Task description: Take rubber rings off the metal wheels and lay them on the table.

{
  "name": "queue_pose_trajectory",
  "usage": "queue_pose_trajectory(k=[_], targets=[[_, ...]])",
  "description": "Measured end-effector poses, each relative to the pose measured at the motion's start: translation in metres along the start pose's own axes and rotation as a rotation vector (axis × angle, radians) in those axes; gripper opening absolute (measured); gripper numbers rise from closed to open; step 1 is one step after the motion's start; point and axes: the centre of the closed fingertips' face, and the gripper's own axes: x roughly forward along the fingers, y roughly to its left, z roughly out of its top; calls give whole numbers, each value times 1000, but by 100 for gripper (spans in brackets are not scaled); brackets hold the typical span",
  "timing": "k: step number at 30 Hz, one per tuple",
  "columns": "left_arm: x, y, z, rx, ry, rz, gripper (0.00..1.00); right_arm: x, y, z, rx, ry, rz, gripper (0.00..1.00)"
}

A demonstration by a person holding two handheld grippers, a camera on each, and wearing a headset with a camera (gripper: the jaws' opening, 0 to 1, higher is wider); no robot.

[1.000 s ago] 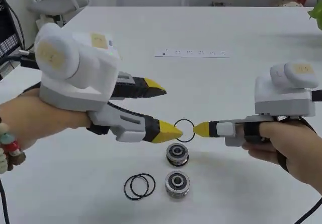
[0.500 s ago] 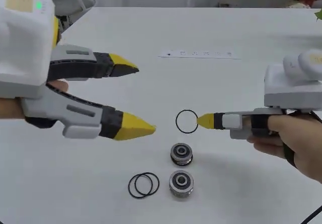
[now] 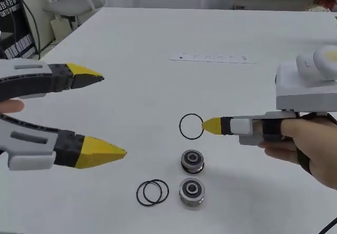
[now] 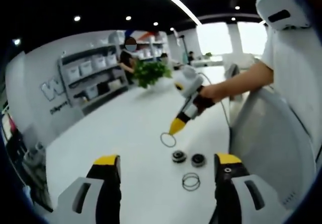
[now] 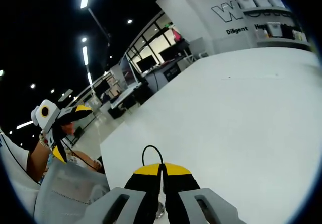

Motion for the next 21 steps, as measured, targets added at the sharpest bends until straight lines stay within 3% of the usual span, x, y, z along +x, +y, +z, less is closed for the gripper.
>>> queue_pose_trajectory(k=[10,14,21], targets=[[-11,-10,-28,-75,32,29,78,4,13,-1,-27,23,35,0],[-12,-15,-38,-113,31,35,79,7,17,-4,-37,41,45,0],[-10,-28,-59,-155,73,25,80,14,27,-15,-70,94,66,0]])
